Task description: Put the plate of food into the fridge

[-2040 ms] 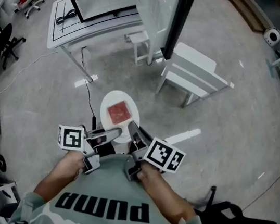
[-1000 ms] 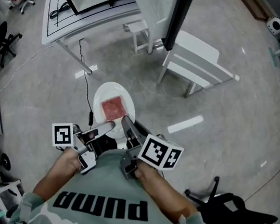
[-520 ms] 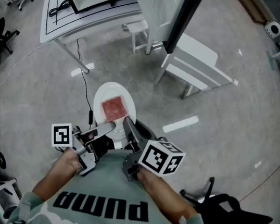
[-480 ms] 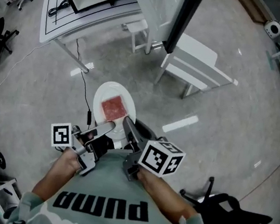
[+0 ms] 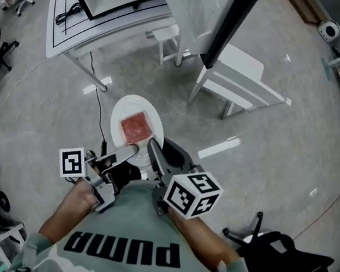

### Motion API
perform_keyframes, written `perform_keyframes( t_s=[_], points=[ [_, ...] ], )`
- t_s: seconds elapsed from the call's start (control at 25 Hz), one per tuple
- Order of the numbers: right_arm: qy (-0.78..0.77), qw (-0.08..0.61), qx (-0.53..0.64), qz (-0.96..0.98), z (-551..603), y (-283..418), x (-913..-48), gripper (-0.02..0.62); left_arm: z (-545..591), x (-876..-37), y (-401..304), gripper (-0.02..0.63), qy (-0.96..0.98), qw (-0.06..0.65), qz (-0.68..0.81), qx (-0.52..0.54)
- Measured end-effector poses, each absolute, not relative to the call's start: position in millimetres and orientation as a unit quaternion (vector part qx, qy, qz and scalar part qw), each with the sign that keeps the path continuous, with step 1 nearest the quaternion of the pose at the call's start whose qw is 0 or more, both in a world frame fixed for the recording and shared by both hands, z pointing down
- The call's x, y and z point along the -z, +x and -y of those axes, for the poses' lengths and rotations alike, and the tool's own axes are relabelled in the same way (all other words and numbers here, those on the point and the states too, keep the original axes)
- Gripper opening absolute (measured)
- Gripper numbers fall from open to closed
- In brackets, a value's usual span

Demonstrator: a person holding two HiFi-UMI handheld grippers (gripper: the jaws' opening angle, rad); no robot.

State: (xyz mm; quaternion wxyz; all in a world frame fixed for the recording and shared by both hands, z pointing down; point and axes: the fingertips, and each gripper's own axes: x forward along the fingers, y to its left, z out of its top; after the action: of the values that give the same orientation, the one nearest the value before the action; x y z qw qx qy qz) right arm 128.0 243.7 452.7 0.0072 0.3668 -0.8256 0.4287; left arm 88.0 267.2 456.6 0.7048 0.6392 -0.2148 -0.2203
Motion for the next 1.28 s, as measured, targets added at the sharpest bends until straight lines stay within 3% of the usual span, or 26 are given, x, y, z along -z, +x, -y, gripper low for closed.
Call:
perform_keyframes(
  t_s=[1.28],
  points=[
    [0.46, 0.028, -0.357, 0.813, -137, -59, -440, 0.074, -156, -443, -104, 0.041, 0.648, 0.717, 0.172, 0.191]
  ],
)
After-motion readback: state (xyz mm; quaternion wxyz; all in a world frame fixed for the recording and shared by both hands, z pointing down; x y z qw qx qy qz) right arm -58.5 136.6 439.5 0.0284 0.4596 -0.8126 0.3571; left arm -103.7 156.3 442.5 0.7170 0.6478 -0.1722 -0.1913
